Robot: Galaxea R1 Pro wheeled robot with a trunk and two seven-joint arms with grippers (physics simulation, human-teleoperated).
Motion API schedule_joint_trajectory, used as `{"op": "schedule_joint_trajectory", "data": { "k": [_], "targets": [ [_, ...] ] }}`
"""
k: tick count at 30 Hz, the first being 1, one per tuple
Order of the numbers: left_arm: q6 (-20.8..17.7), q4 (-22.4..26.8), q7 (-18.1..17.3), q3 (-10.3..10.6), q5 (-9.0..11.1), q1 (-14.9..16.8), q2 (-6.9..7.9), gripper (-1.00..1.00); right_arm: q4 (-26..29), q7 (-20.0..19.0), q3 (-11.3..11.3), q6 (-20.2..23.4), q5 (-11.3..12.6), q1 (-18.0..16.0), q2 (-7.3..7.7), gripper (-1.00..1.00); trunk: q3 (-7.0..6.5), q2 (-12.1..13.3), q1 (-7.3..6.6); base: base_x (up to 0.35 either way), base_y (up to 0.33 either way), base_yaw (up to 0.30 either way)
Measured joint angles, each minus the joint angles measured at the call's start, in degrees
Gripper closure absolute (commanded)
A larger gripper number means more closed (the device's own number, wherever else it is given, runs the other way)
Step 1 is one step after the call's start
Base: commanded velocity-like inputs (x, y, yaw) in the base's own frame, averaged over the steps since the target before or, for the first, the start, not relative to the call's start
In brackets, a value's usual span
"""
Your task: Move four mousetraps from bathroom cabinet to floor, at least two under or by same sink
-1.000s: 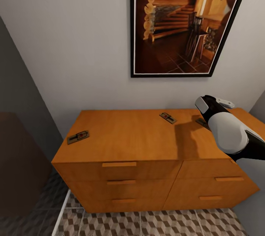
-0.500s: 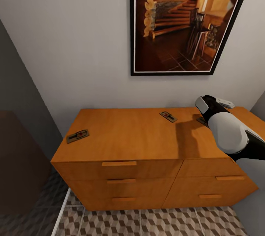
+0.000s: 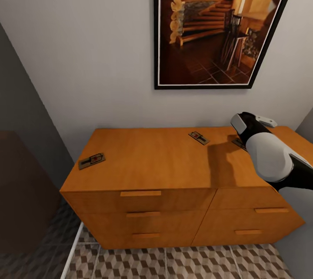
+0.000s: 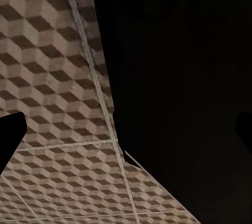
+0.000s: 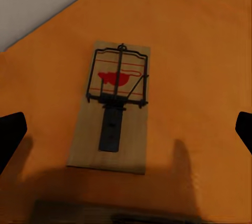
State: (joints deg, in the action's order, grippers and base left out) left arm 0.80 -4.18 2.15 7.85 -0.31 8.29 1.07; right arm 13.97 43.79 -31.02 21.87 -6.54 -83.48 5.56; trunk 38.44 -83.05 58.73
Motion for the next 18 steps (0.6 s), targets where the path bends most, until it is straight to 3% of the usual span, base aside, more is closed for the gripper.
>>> {"op": "schedule_joint_trajectory", "data": {
  "k": [18],
  "targets": [
    [0.0,0.0,-0.09,0.0,0.0,-0.01,0.01,-1.0,-1.39,-0.03,0.0,-1.23,-0.15,0.03,-1.38,-1.0,0.0,0.0,0.0,0.0,0.0,0.0]
  ]
}}
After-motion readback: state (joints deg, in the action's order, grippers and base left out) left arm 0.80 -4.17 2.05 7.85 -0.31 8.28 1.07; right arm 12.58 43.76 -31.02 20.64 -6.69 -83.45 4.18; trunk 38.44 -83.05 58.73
